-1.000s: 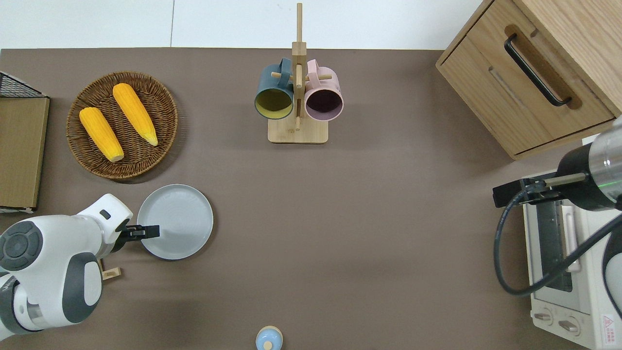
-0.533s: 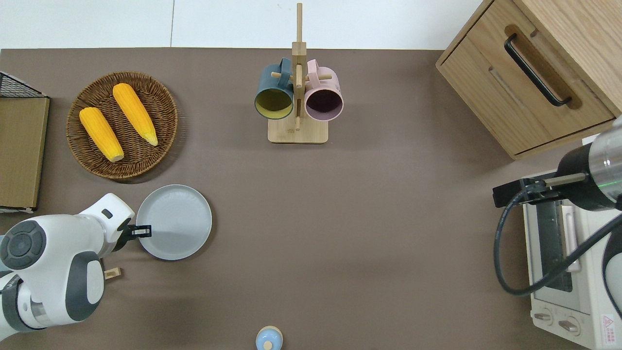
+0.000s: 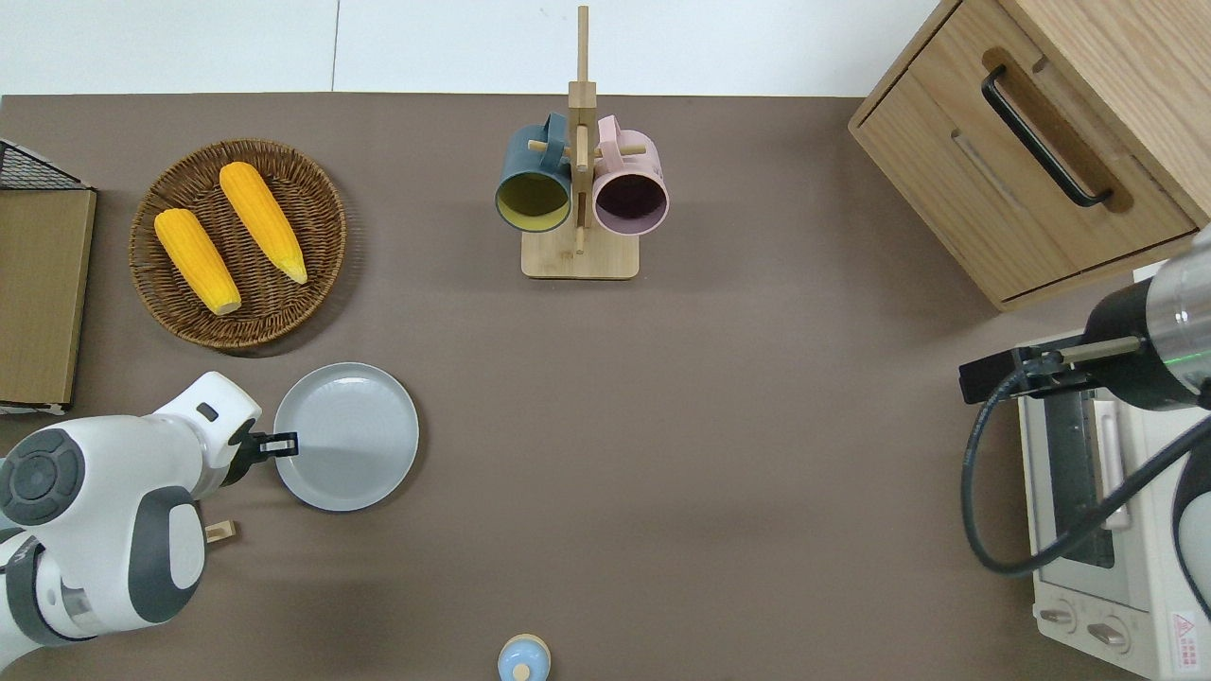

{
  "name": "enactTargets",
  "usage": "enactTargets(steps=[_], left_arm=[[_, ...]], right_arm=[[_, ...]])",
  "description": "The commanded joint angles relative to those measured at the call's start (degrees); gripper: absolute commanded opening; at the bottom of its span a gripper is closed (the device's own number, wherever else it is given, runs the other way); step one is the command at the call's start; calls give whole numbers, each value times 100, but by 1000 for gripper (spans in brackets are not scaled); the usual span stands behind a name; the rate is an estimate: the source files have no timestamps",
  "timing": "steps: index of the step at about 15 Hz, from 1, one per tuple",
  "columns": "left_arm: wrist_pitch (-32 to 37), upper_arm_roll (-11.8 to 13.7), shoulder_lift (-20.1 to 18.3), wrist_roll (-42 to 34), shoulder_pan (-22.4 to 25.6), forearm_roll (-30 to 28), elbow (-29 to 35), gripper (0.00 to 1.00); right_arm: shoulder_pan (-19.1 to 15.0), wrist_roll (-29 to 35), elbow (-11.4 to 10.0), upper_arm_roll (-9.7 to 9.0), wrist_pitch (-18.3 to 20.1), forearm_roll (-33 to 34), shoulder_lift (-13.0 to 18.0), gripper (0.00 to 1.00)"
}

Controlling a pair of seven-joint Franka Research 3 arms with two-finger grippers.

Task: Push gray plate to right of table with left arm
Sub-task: 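Lower the left gripper against the gray plate's edge nearest the robot, then push the gray plate with the left gripper across the table toward the toaster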

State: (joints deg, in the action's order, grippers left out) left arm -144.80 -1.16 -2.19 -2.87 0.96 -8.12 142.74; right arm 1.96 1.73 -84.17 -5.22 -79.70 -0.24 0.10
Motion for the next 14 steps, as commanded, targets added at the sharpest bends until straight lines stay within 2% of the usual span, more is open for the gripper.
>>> enactTargets(steps=[1, 10, 14], left_arm=[[-136, -147, 175, 426, -315, -181, -35, 0], [-127, -147, 395, 2324, -1817, -181, -448, 0], [-127, -165, 562, 2931, -2406, -181, -641, 0]], right_arm=[[-65, -15, -3, -32, 69, -46, 43, 983], [-65, -15, -3, -23, 69, -46, 43, 983], [-65, -15, 5, -32, 69, -46, 43, 983]])
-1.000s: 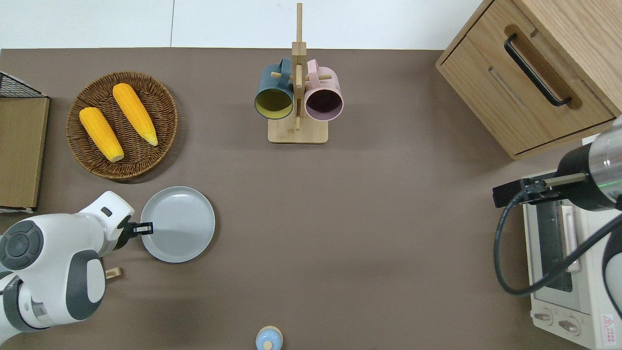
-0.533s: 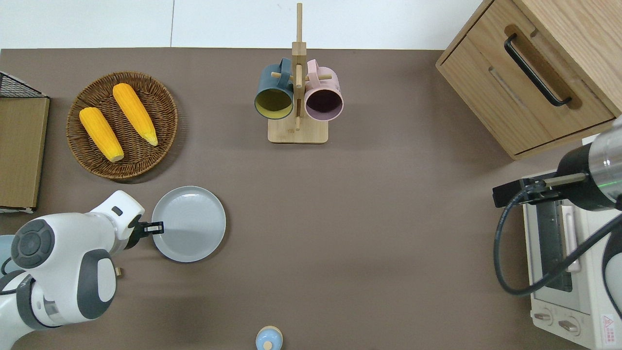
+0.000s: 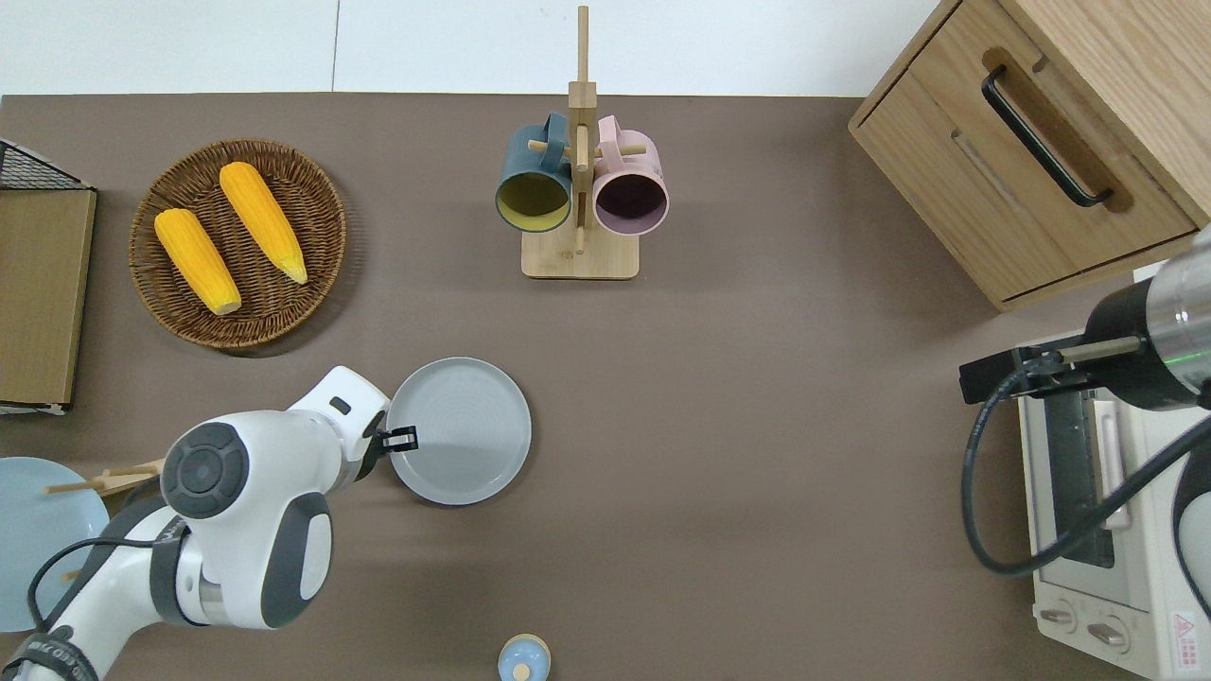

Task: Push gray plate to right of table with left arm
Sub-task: 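Push the gray plate with the left gripper across the table toward the toaster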

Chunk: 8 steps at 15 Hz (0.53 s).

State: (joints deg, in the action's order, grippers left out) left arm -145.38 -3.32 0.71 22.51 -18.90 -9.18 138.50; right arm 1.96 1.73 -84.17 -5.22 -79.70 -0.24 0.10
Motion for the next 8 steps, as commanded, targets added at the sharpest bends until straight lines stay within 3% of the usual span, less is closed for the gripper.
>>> enactTargets(steps=[1, 4, 8], left_arm=[[-69, 51, 333, 568, -561, -76, -296, 0], [-78, 16, 605, 1183, -983, -76, -612, 0], [-736, -387, 1097, 2045, -1213, -58, -903, 0]], right_arm=[[-65, -15, 6, -32, 69, -46, 43, 983], [-65, -15, -3, -32, 69, -46, 43, 983], [-65, -6, -3, -32, 69, -46, 43, 983]])
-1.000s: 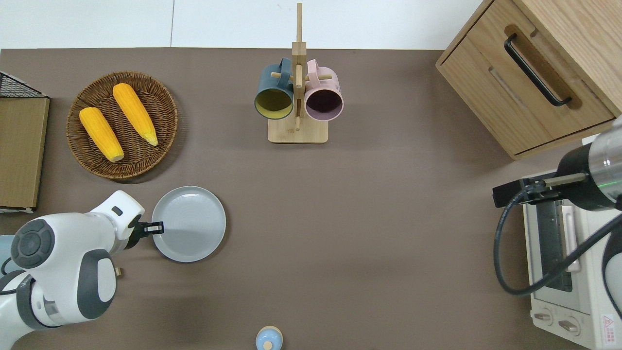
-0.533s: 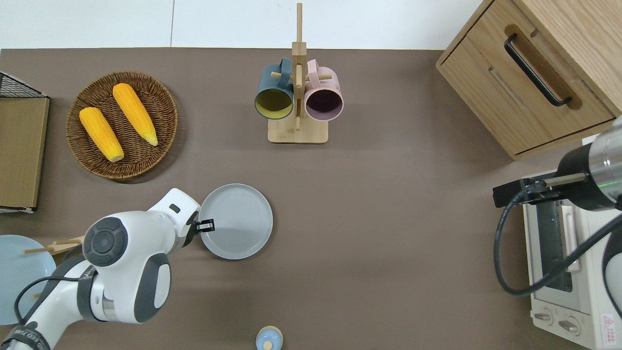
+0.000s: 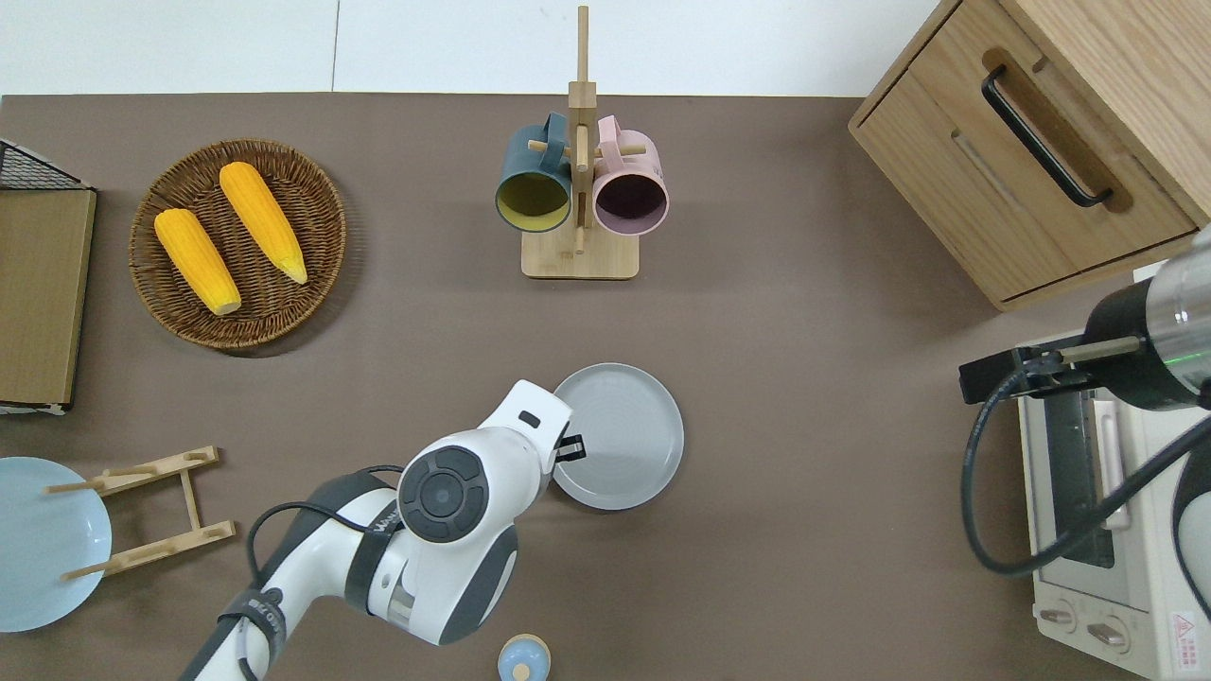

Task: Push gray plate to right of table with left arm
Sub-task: 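Push the gray plate with the left gripper across the table toward the toaster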

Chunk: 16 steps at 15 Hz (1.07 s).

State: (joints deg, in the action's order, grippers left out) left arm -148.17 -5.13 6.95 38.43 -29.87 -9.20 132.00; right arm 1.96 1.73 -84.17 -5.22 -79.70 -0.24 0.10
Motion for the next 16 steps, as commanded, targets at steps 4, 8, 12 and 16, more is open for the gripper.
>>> enactTargets(steps=[4, 8, 12, 16], left_arm=[[-678, -401, 842, 875, -221, -21, -612, 0], [-661, -392, 1194, 1271, -476, 6, -1122, 0], [-634, -392, 1379, 1360, -590, 15, -1413, 0], [-625, -392, 1537, 1448, -740, 15, -1607, 0]], right_arm=[[-64, -15, -3, -32, 69, -46, 43, 983], [-64, -15, 5, -32, 69, -46, 43, 983], [-64, -15, -3, -32, 69, -46, 43, 983], [-64, -15, -3, -32, 69, -46, 43, 983]])
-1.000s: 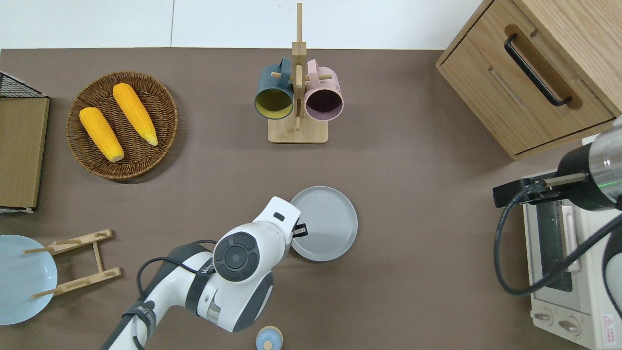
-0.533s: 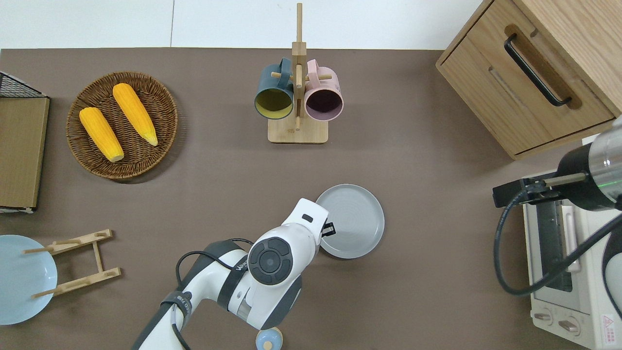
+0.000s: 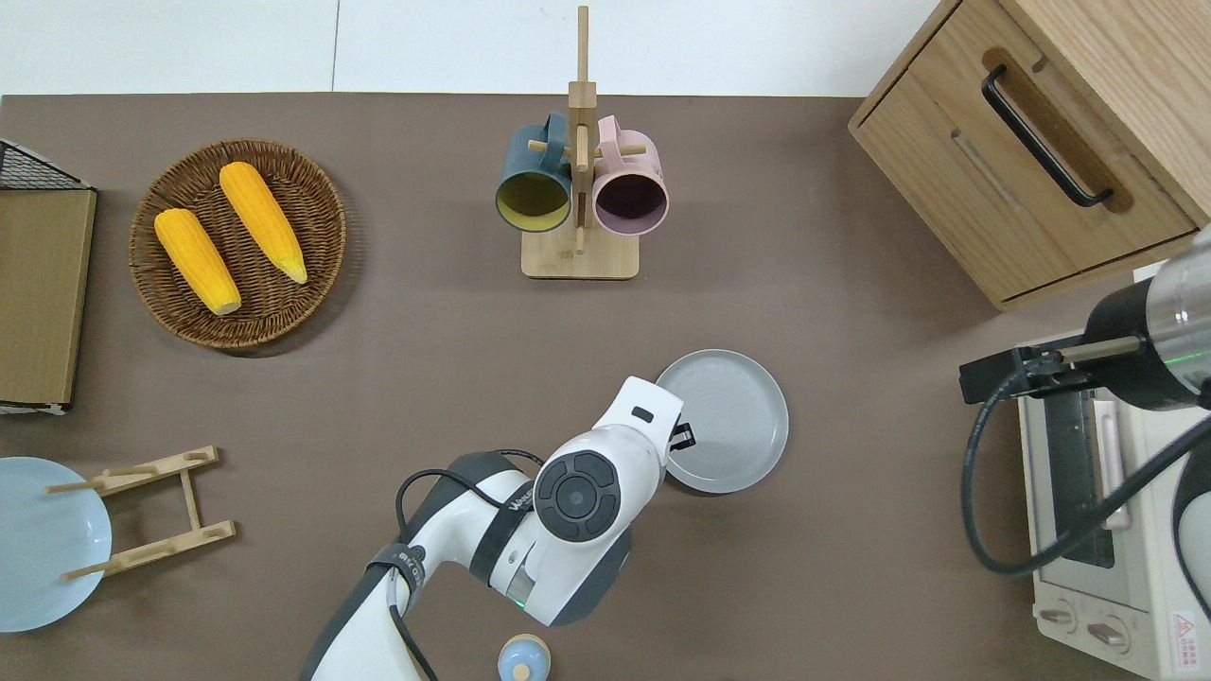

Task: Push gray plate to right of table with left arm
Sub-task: 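Push the gray plate with the left gripper across the table toward the toaster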

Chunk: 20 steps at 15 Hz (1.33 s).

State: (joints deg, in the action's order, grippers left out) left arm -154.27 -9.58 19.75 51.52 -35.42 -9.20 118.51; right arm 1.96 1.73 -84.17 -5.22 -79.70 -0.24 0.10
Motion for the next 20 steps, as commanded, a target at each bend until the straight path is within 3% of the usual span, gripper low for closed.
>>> enactTargets(steps=[1, 7, 9, 10, 13, 15, 20], left_arm=[[-15, 53, 266, 147, -228, 15, -284, 0], [-6, 53, 327, 148, -246, 15, -407, 10], [-6, 53, 319, 148, -238, 15, -416, 56], [-6, 62, 310, 121, -238, 15, -425, 143], [11, 88, 266, 86, -211, 15, -425, 655], [81, 114, 178, 60, -176, 15, -425, 860], [721, 193, -190, -518, 51, 6, -399, 899]], right_arm=[[-65, -15, -3, -23, 69, -46, 43, 983], [-65, -15, -3, -32, 69, -46, 43, 983], [-65, -15, 6, -32, 69, -46, 43, 983], [-65, -15, -3, -32, 69, -46, 43, 983], [-65, -15, -3, -32, 69, -46, 43, 983], [-65, -15, 6, -32, 69, -46, 43, 983], [-65, -6, -3, -23, 69, -46, 43, 983]])
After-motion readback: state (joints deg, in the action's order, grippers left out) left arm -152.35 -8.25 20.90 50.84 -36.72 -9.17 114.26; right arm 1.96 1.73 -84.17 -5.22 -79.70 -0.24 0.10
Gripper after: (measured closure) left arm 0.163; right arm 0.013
